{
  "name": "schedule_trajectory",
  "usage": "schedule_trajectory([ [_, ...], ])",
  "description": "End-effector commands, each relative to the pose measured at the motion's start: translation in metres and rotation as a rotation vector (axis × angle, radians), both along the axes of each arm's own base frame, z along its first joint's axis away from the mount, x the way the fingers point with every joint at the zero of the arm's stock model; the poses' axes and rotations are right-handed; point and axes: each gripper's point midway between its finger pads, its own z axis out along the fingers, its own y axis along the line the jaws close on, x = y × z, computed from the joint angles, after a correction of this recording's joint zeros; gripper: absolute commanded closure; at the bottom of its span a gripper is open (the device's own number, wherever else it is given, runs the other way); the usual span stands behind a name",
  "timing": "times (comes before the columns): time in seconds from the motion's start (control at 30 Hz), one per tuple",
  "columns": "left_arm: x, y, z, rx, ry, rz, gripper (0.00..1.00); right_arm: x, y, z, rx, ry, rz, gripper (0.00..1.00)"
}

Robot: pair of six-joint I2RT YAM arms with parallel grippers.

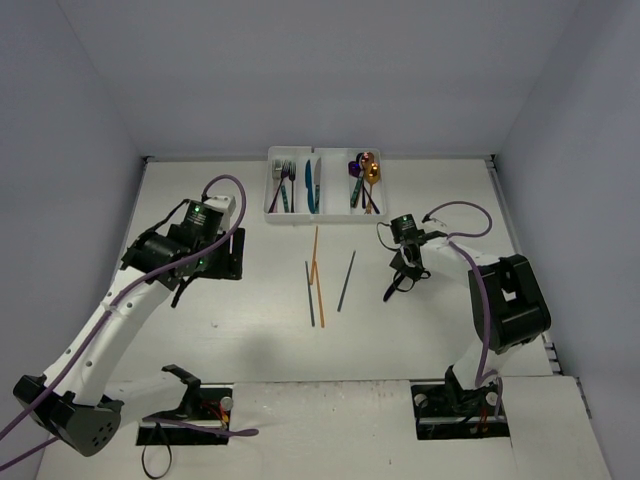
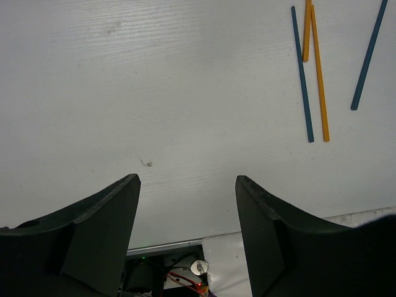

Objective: Sort the eating utensils into containers

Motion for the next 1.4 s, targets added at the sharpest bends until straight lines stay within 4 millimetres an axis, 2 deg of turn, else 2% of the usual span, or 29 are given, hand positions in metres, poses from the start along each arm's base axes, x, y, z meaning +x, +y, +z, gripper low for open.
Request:
schedule_trajectory([
  [0.0,0.004,0.001,0.007,-0.015,-0.046,0.005,0.41,-0.022,-0.004,-0.018,0.007,0.078,-0.017,0.87],
  [0.03,0.003,0.002,0.007,-0.013,-0.046,0.006,0.41,-0.022,-0.004,-0.018,0.004,0.079,-0.011,0.95],
  [0.07,0.003,0.002,0.007,-0.012,-0.046,0.007,0.41,-0.021,-0.005,-0.017,0.002,0.076,-0.006,0.98],
  [0.2,0.003,0.002,0.007,-0.013,-0.047,0.009,0.41,-0.003,0.000,0.004,-0.011,0.015,0.043,1.00],
  [0.3,0.005,0.002,0.009,-0.013,-0.052,0.012,0.41,0.022,0.007,0.040,-0.051,-0.086,0.122,1.00],
  [0.43,0.005,0.003,0.009,-0.012,-0.054,0.017,0.41,0.052,0.022,0.103,-0.100,-0.242,0.252,1.00],
  [0.6,0.006,0.003,0.008,-0.010,-0.047,0.024,0.41,0.082,0.050,0.165,-0.084,-0.392,0.449,1.00],
  [0.77,0.007,0.004,0.008,-0.003,-0.050,0.029,0.41,0.115,0.092,0.200,-0.012,-0.488,0.628,1.00],
  [0.87,0.006,0.004,0.010,-0.007,-0.054,0.034,0.41,0.144,0.117,0.217,0.011,-0.546,0.721,1.00],
  [1.03,0.001,0.005,0.011,-0.029,-0.060,0.044,0.41,0.201,0.157,0.232,0.054,-0.633,0.808,1.00],
  [1.1,-0.002,0.005,0.011,-0.038,-0.062,0.051,0.41,0.220,0.177,0.214,0.083,-0.627,0.865,1.00],
  [1.13,-0.003,0.005,0.010,-0.044,-0.062,0.057,0.41,0.228,0.184,0.215,0.092,-0.641,0.883,1.00],
  [1.2,-0.006,0.004,0.008,-0.056,-0.052,0.059,0.41,0.249,0.199,0.232,0.101,-0.708,0.906,1.00],
  [1.27,-0.009,0.003,0.006,-0.070,-0.043,0.066,0.41,0.264,0.213,0.208,0.131,-0.691,0.920,1.00],
  [1.37,-0.014,0.000,0.003,-0.097,-0.025,0.071,0.41,0.281,0.229,0.196,0.155,-0.710,0.929,1.00],
])
